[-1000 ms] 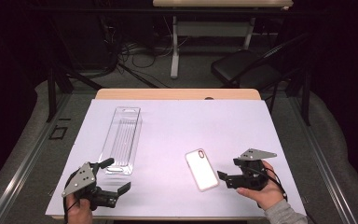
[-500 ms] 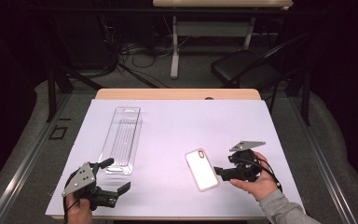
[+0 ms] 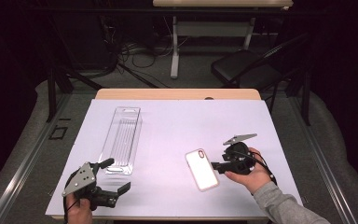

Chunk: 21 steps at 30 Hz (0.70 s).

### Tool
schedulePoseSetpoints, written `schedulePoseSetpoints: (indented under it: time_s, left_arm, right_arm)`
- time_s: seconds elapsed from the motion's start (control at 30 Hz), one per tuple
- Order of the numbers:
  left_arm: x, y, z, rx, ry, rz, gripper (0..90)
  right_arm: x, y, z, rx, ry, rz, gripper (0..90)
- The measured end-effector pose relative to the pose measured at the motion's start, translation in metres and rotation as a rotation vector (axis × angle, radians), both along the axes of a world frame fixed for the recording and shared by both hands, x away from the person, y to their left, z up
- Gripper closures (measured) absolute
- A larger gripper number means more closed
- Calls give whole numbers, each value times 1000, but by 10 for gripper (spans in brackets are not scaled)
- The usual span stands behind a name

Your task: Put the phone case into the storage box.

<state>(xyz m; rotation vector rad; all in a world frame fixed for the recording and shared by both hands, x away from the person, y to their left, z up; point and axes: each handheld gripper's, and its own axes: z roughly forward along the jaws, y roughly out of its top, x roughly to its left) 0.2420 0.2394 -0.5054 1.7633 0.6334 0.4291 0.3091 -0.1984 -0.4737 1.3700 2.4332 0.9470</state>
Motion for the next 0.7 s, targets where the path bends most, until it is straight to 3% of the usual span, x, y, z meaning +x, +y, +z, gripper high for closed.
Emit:
schedulePoseSetpoints:
  time_s: [0.13,0.7]
  left_arm:
    - [0,0,0,0,1,0,5]
    - [0,0,0,2,5,-4,5]
  right_arm:
    - [2,3,-1,-2,14,17,488]
    - [14,22,-8,-78,69,15,468]
